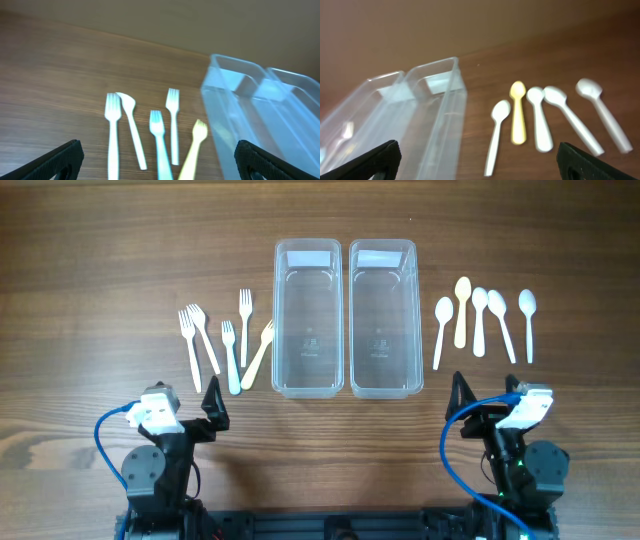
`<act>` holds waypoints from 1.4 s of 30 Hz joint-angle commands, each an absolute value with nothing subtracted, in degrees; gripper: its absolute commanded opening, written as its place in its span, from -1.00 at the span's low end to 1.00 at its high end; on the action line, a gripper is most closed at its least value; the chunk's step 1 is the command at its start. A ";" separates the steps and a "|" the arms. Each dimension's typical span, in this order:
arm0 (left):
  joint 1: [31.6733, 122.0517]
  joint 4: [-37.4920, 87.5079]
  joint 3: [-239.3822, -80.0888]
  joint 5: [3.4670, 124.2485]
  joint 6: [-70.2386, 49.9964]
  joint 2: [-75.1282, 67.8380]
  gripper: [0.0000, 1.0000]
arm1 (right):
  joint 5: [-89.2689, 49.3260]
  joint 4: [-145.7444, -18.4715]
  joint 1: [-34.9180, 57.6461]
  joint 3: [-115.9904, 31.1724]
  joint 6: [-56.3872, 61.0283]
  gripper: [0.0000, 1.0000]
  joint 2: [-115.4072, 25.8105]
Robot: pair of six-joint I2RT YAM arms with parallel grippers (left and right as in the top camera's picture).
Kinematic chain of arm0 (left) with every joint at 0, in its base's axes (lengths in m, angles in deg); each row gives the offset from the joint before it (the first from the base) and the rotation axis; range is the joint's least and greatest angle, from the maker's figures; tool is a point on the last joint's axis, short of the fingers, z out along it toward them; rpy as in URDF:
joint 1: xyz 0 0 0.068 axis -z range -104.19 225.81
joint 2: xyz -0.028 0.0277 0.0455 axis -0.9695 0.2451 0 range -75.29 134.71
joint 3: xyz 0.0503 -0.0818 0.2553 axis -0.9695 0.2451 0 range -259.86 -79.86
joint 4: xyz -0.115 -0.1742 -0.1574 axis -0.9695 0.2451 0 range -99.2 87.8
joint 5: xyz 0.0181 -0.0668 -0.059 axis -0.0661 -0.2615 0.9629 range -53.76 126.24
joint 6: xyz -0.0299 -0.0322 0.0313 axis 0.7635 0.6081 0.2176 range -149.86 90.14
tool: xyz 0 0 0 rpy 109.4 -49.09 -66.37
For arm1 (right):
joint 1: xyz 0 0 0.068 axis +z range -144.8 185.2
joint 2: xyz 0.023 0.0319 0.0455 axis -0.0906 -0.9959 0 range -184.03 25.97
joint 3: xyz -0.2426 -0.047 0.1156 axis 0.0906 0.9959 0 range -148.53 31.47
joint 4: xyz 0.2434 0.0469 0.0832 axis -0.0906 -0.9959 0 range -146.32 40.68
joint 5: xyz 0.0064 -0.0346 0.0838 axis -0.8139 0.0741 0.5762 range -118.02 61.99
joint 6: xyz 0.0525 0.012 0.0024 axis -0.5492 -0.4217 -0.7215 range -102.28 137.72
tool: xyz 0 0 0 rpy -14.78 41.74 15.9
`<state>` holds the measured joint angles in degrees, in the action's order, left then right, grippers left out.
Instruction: Pack container
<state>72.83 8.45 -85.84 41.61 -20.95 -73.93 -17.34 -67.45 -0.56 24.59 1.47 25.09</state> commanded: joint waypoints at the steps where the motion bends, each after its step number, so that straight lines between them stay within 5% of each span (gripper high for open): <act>1: 73.20 8.01 -85.23 50.24 -15.55 -74.49 1.00 | -13.84 -67.78 -0.38 24.72 -15.86 1.00 25.66; 5: 73.20 8.04 -85.29 52.32 -8.34 -74.10 0.99 | -13.23 -67.76 -0.38 24.72 -29.31 0.99 25.53; 13: 73.20 8.93 -92.50 49.06 -8.34 -67.70 0.99 | -15.24 -66.64 -0.38 20.38 -20.59 0.99 16.87; 21: 73.16 16.98 -115.76 41.94 -11.29 -38.41 1.00 | -17.49 -68.24 -0.41 -4.06 0.11 0.99 -14.71; 29: 71.65 30.00 -143.71 41.94 -17.74 -4.92 0.99 | -19.26 -92.37 -0.45 -42.66 13.25 0.99 -48.33; 42: 70.75 35.47 -150.05 41.91 -17.67 9.26 0.99 | -13.51 -103.23 -0.41 -47.34 7.00 0.99 -71.87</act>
<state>71.15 35.58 -148.94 42.07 -16.30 9.24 -14.32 -102.77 -0.56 -46.66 9.64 -66.49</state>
